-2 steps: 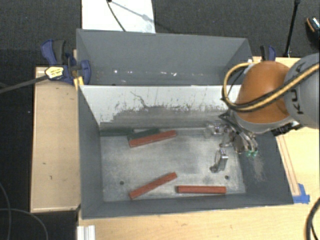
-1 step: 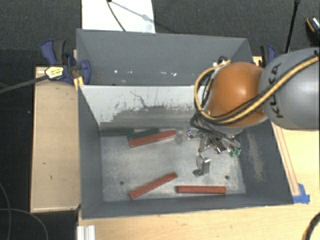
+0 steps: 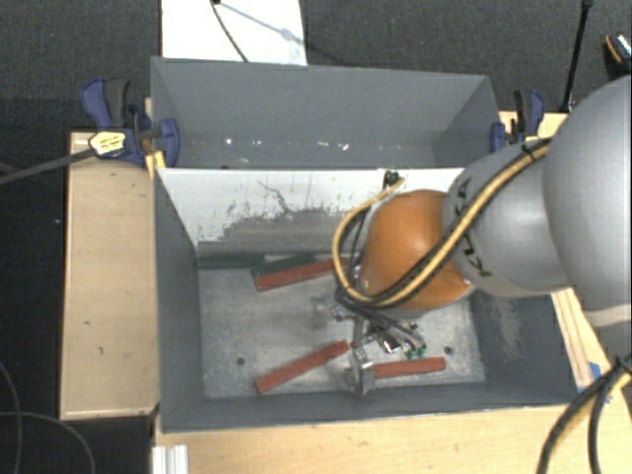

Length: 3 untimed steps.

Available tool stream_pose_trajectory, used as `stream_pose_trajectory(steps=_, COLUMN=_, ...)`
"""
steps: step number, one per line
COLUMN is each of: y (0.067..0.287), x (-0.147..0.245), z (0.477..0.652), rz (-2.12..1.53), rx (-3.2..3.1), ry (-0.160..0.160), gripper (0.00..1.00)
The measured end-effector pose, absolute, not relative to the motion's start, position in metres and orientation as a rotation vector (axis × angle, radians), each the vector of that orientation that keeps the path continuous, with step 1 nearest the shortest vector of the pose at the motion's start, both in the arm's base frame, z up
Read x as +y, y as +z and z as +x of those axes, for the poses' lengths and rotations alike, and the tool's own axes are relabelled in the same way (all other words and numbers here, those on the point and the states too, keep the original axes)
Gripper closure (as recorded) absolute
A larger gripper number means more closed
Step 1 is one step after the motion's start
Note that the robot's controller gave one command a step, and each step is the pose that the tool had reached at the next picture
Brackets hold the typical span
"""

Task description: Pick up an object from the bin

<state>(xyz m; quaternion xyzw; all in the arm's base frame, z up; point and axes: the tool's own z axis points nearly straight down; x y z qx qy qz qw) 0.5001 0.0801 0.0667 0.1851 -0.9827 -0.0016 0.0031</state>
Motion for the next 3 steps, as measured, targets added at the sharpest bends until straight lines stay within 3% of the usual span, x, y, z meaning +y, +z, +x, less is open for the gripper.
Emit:
stream_pose_trajectory(steps=1, y=0.0727, x=0.0784, z=0.5037, rz=0.581, rx=-3.09, ry=-0.002, gripper=1.0)
stream_pose_trajectory(steps=2, y=0.0739, x=0.0724, z=0.5014, rz=1.181, rx=-2.928, ry=-0.001, gripper=1.0)
stream_pose_trajectory(steps=3, y=0.071, x=0.0711, z=0.4985, rz=1.178, rx=-2.92, ry=-0.001, gripper=0.0)
